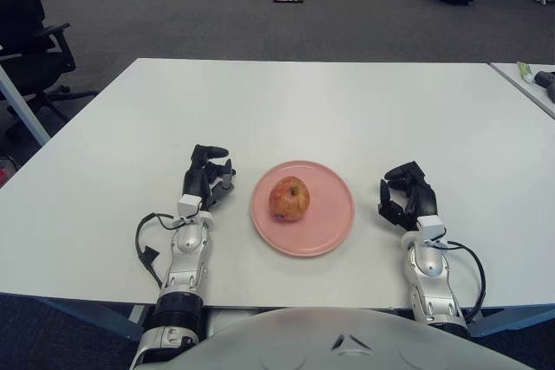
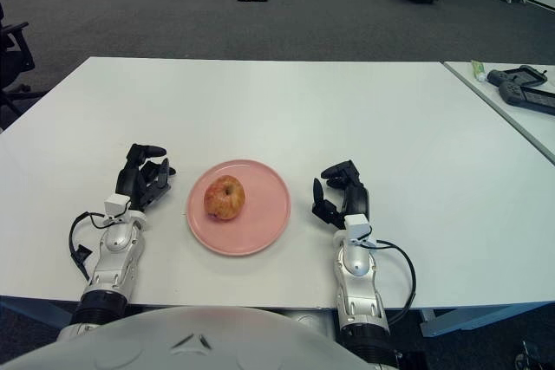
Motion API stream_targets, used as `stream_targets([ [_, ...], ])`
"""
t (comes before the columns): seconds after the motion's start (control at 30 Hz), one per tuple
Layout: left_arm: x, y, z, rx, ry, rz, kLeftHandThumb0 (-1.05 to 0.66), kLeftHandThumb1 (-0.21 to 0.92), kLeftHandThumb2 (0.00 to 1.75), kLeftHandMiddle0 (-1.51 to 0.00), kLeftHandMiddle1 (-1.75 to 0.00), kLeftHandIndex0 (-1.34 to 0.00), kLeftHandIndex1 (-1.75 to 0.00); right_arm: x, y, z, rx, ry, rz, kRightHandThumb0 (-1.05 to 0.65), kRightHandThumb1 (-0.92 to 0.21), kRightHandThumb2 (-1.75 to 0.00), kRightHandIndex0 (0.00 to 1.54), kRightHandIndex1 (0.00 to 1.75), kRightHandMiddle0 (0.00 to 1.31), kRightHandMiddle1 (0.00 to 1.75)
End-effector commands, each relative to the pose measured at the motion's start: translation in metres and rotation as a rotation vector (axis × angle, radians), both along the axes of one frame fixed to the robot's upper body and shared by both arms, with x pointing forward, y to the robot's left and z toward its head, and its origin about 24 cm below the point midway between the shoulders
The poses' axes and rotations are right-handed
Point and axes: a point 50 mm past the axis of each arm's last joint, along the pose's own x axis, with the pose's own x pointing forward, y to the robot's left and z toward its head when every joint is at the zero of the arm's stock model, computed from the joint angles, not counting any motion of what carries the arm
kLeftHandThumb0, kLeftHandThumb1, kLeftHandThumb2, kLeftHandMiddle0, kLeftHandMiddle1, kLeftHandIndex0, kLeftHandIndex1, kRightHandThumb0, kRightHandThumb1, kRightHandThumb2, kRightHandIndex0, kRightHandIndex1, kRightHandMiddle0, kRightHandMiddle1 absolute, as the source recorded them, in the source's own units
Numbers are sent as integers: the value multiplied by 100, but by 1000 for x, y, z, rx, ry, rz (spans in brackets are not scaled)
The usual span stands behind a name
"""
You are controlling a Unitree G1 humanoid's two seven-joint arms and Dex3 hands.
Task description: Put the apple into the plate.
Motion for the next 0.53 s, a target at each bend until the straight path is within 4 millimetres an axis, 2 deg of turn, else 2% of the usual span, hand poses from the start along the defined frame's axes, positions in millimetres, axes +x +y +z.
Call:
stream_targets([
  [0.0,-7,5,-10,6,63,2,-37,78,72,-56,-147,-28,-175,3,3,-2,-4,16,2,-41,-58,-99,79,175,41,175],
  [0.5,-6,3,-9,4,62,-7,-37,79,71,-57,-147,-27,-175,1,3,0,-10,5,-7,-40,-59,-98,79,175,41,175],
])
